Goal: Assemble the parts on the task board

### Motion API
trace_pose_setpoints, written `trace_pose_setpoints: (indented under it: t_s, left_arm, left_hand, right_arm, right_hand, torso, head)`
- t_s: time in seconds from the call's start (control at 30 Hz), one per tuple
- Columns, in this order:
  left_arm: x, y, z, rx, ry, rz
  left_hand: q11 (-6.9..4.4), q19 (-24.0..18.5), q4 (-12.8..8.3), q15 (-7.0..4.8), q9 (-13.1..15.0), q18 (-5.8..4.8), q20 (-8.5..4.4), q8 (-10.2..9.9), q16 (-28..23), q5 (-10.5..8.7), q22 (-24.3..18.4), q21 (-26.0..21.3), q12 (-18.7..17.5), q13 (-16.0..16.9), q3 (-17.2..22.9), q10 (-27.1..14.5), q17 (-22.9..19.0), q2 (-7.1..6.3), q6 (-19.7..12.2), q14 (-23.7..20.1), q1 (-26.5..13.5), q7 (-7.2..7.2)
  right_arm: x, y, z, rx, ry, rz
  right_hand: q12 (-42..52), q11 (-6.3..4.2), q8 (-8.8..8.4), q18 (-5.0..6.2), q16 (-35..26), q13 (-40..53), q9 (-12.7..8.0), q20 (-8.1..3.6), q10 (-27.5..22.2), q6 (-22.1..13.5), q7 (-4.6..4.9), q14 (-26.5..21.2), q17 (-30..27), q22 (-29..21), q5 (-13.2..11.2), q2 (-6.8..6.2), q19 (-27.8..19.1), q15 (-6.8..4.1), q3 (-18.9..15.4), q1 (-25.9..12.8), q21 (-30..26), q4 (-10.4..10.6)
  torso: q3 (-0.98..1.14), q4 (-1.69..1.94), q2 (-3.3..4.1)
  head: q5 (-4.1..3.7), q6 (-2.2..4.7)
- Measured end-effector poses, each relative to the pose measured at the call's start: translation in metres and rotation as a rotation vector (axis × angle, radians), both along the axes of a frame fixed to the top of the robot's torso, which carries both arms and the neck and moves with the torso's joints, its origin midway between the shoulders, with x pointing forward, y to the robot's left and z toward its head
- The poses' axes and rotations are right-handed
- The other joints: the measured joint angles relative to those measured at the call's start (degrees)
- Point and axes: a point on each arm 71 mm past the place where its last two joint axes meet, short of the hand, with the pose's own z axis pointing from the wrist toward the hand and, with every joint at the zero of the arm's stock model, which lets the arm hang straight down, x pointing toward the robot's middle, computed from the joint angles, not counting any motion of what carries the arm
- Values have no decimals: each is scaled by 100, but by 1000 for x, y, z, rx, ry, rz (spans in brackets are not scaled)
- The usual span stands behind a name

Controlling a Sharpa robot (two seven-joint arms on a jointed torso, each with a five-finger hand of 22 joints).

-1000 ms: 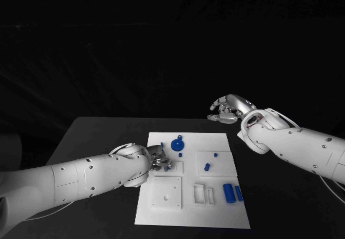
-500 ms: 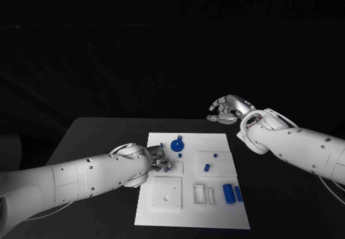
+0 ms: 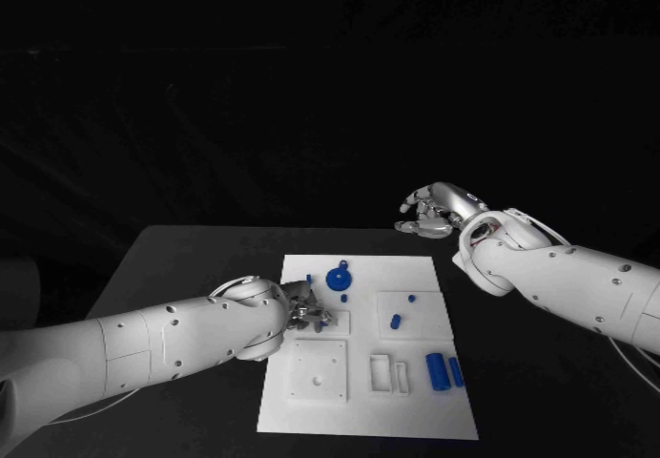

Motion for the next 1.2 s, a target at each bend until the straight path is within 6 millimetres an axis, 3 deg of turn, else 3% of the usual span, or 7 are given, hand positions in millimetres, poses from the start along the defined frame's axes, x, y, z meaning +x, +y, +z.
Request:
trace_pose_setpoints:
  t_s: [0.2, 0.23, 0.3, 0.43, 0.77, 0.97, 1.2]
  left_arm:
    - [0, 1, 0, 0, 0, 2]
    - [0, 1, -1, 1, 1, 4]
    - [0, 1, -2, 1, 3, 4]
    - [0, 1, -1, -1, 2, 5]
    - [1, 2, -1, -2, 2, 9]
    - [3, 3, 6, -20, -8, 16]
    - [9, 5, 21, -61, -23, 33]
  left_hand:
    - [0, 0, 55, -10, -3, 0, 0, -2, 10, -36, 0, -22, 0, -11, 5, 0, -6, -23, 79, -7, -23, -79]
    - [-7, 0, 79, -18, -8, 0, 0, -3, 9, -44, 0, -22, 0, -16, 6, -42, -11, -55, 404, -15, -54, -196]
    - [-50, 0, 151, -30, -8, 0, 0, -1, 10, -203, 7, -22, 22, -28, 22, -150, -18, -115, 596, -27, -43, -204]
    - [-67, 0, 229, -31, -8, 0, 0, 26, 10, -355, 9, -22, 22, -34, -10, -139, -20, -208, 606, -27, -108, -195]
    - [-74, 0, 509, -39, 13, 0, 0, 50, 33, -355, 8, -22, 45, -46, 21, -132, -27, -510, 606, -18, -139, -194]
    - [-74, 0, 799, -40, 38, 0, 0, 70, 33, -355, 9, -22, 45, -55, 64, -131, -41, -824, 606, -16, -172, -195]
    - [-98, -43, 719, -71, 58, 0, 19, 70, 55, -355, 29, -22, 45, -68, -373, -155, -51, -846, 500, -48, -257, -176]
  right_arm:
    - [0, 0, 0, 0, 0, 0]
    - [0, 0, 0, 0, 0, 0]
    - [0, 0, 0, 0, 0, 0]
    - [0, 0, 0, -1, 0, 0]
    - [0, -1, 0, -1, 1, 0]
    - [0, -2, 0, -2, 1, -1]
    - [0, -3, 0, -2, 1, -4]
  right_hand:
    - [0, 0, 0, 0, -22, 0, 0, 1, 0, -9, -10, 0, 0, 0, 0, 0, 0, 0, 0, 0, 0, 0]
    - [0, 0, 0, 0, -22, 0, 0, 1, 0, -9, -11, 0, 0, 0, 0, 0, 0, 0, 0, 0, 0, 0]
    - [0, 0, 0, 0, -22, 0, 0, 1, 0, -9, -11, 0, 0, 0, 0, 0, 0, 0, 0, 0, 0, 0]
    - [0, 0, 0, 0, -22, 0, 0, 2, 0, -9, -11, 0, -1, 0, 0, 0, 0, 0, 0, 0, 0, 0]
    - [22, 0, 0, 0, -22, -5, 0, 10, 0, -1, -20, 0, 4, 0, 0, 0, 9, 0, 0, 0, 0, 0]
    - [22, 0, 0, 0, -22, -5, 1, 11, 0, 6, -14, 0, 4, 0, 0, 0, 9, 0, 0, 0, 0, 0]
    - [22, 0, 0, 0, -22, -11, -4, 11, 0, -3, 8, 0, 3, -1, 0, 23, 9, 0, -16, -23, 0, 16]
  torso:
    - [0, 0, 0]
    - [0, 0, 0]
    - [0, 1, 0]
    - [0, 2, 0]
    - [-1, 1, -1]
    - [-2, 1, -1]
    - [-1, 6, -4]
  head:
    - [-4, 2]
    - [-5, 2]
    - [-9, 4]
    - [-10, 9]
    - [-11, 14]
    - [-12, 16]
    - [-13, 24]
